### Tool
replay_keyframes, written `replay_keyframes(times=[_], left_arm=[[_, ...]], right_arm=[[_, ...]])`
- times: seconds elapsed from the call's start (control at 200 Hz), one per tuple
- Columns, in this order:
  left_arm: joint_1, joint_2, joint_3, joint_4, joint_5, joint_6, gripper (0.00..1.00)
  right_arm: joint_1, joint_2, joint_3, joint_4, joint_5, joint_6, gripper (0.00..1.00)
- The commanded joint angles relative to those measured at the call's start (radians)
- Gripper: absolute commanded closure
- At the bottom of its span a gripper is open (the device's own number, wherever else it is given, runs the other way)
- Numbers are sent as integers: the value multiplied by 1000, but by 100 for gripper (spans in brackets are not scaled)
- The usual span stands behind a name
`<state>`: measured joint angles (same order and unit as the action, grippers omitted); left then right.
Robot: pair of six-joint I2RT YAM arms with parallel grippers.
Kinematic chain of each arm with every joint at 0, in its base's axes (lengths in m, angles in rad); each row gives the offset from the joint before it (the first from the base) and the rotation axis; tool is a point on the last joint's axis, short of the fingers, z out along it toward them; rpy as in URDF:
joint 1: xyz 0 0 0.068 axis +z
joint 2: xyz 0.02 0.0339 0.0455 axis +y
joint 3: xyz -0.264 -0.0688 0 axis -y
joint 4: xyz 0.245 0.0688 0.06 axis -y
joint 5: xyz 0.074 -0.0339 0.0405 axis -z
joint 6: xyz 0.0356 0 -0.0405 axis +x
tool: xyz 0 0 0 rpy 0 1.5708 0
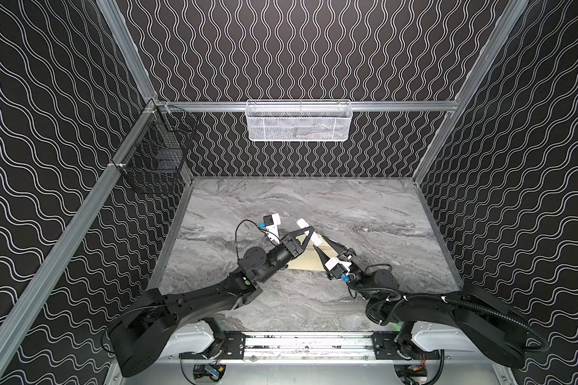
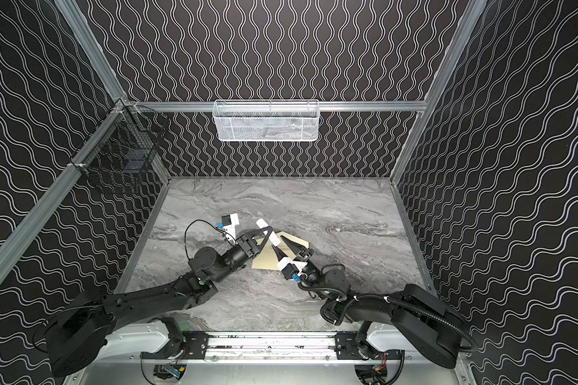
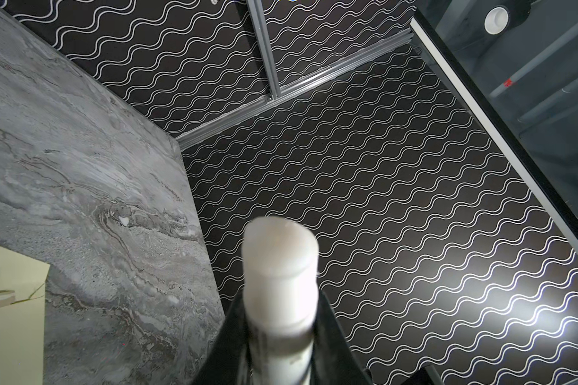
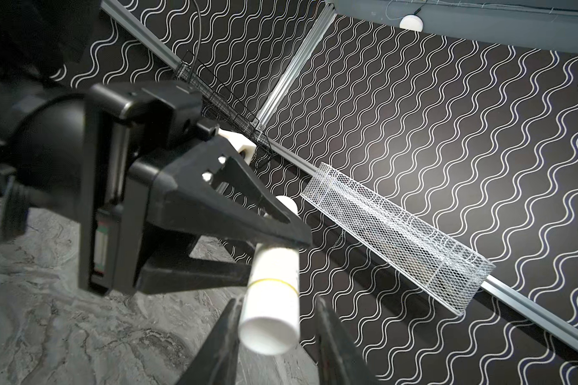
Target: Place the letter into the envelope and seal it
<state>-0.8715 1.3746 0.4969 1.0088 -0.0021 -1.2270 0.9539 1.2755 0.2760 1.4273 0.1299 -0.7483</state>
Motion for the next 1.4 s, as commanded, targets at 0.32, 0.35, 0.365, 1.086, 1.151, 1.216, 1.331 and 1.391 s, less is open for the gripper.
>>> replay_keyframes(times=[0.32,0.35,0.365,1.086,1.151,1.216,1.331,1.391], left_arm=[[-3,7,5,39,36,14,100],[-3,7,5,39,37,16,100],[-3,7,5,37,37,17,100],[-17,24,-44,227,91,180,100],[-17,38,-49,263,110,185,100],[-17,42,-52,278,122,189,100],[-17,22,-45,244,142,215,100],[-17,8,-40,221,155,236,100]], right_arm=[[19,14,52,25,-19,139,78],[23,16,53,29,-19,164,80],[24,16,55,29,-20,177,80],[-12,-11,92,113,-399,1225,81],[-24,13,83,183,-422,1270,81],[-43,37,81,243,-451,1326,81],[-53,53,78,291,-478,1357,80],[-55,47,72,293,-478,1355,77]])
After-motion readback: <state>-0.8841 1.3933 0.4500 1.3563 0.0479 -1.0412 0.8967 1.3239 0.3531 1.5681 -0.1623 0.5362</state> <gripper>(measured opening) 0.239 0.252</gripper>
